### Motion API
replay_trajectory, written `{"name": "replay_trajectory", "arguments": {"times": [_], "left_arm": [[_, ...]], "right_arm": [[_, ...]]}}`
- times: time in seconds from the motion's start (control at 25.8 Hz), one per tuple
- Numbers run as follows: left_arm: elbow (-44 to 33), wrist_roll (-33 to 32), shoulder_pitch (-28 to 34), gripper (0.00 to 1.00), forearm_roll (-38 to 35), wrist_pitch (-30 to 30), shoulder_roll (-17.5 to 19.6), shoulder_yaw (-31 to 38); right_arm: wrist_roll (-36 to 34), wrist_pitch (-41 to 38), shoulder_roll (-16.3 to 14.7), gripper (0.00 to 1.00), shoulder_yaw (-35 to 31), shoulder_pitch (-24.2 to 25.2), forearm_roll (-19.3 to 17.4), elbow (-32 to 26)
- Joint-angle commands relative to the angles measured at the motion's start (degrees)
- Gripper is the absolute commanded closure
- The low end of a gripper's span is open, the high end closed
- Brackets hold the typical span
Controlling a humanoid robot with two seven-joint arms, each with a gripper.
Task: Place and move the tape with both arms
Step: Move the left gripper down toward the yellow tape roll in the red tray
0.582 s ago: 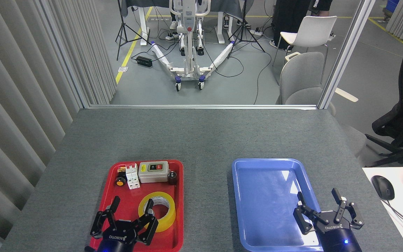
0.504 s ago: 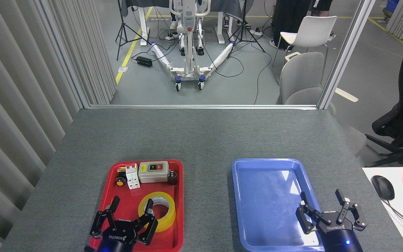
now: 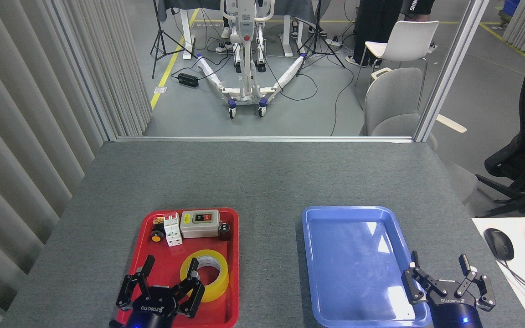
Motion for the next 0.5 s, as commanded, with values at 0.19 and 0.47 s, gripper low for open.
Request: {"name": "replay_trajectory", "arguments": {"times": [0.19,0.47], "left_arm": [[-0.09,1.25,-0.17,0.00,0.00,-0.15,-0.08,0.08],[0.17,2.39,-0.97,0.00,-0.44,-0.15,0.10,-0.27]], "right_arm": [[-0.20,-0.76,0.14,0.01,0.31,0.42,0.07,0.03],[-0.28,-2.52,0.31,0.01,0.48,0.42,0.15,0.03]]}}
